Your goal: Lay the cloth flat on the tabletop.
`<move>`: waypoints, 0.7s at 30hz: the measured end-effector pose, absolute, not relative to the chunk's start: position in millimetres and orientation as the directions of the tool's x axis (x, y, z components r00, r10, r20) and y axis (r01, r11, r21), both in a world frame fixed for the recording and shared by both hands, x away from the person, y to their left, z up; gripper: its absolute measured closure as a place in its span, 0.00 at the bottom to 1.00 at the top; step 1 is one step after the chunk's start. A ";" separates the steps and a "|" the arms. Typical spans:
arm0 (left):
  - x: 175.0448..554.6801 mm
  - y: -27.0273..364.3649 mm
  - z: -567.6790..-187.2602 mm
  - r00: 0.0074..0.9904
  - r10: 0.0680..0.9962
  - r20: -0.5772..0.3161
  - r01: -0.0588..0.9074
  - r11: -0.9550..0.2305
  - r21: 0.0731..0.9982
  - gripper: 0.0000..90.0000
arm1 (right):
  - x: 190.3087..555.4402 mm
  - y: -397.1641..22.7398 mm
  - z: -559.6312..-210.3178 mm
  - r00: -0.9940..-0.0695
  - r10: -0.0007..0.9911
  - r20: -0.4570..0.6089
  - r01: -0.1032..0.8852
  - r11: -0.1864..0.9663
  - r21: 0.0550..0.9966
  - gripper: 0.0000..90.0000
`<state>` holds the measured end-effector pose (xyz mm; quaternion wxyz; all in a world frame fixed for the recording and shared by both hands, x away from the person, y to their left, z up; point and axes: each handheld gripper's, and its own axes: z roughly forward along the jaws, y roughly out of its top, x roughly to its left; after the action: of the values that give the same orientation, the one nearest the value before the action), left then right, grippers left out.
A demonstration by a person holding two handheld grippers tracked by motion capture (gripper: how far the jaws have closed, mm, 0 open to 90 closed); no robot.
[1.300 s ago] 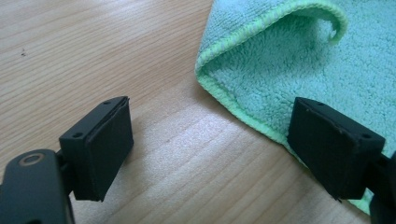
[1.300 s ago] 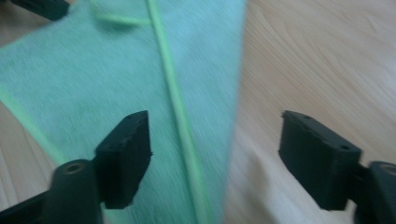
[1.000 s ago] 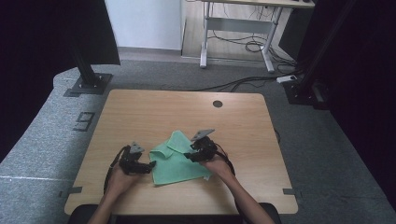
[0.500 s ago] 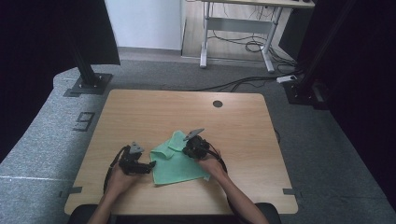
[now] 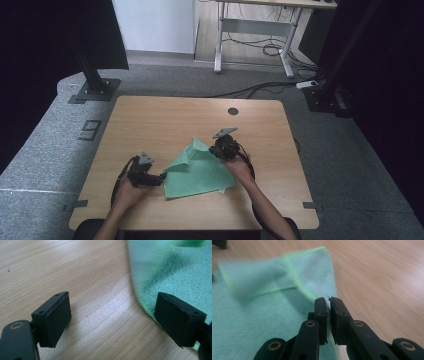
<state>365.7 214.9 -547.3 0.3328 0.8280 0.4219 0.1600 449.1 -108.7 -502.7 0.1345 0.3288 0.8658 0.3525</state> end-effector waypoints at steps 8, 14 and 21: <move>365.7 214.9 -547.3 0.593 0.805 -0.016 0.592 -0.422 0.686 0.15 | 462.7 -132.3 -507.6 -0.684 0.730 0.002 0.538 0.502 0.677 0.88; 365.9 214.9 -547.3 0.594 0.804 -0.016 0.591 -0.423 0.687 0.15 | 470.4 -157.3 -516.9 -0.626 0.779 0.037 0.597 0.449 0.665 0.79; 367.5 215.2 -545.7 0.607 0.795 -0.019 0.591 -0.436 0.679 0.17 | 459.3 -160.0 -518.3 -0.649 0.760 0.035 0.576 0.460 0.676 0.60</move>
<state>367.5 215.2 -545.7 0.3307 0.8331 0.4158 0.1538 459.3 -160.0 -518.3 0.1369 0.3959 0.8434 0.3364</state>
